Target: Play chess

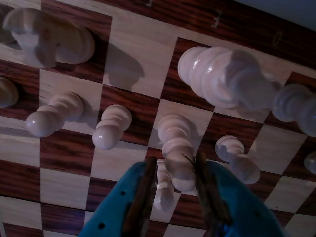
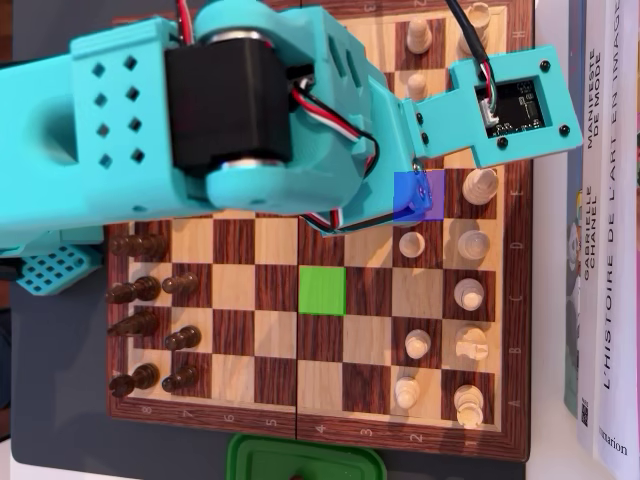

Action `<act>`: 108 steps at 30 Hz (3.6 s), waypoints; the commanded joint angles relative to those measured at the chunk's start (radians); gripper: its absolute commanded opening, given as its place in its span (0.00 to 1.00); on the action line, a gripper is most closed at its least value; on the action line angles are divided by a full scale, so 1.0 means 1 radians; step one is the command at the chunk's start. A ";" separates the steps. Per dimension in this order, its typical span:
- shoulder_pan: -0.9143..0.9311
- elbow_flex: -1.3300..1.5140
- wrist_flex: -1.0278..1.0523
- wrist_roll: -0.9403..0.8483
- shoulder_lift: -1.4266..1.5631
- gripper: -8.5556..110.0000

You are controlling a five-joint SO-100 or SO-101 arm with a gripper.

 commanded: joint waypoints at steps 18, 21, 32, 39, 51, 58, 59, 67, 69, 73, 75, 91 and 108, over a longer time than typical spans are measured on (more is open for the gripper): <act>0.018 -0.044 -0.014 -0.005 -0.043 0.18; 0.018 -0.046 -0.014 -0.005 -0.043 0.18; 0.018 -0.072 -0.034 -0.005 -0.043 0.18; 0.018 -0.069 -0.025 -0.005 -0.052 0.18; 0.018 -0.069 -0.025 -0.005 -0.049 0.12; 0.018 -0.069 -0.023 -0.006 -0.041 0.12; 0.018 -0.069 -0.023 -0.006 -0.038 0.12; 0.018 0.012 -0.032 -0.006 0.086 0.12; 0.018 0.021 -0.029 -0.006 0.104 0.12; 0.017 0.037 -0.021 -0.006 0.135 0.12; 0.017 0.055 -0.023 -0.006 0.160 0.12; 0.038 0.210 -0.025 -0.003 0.364 0.12; 0.210 0.491 -0.032 -0.041 0.540 0.12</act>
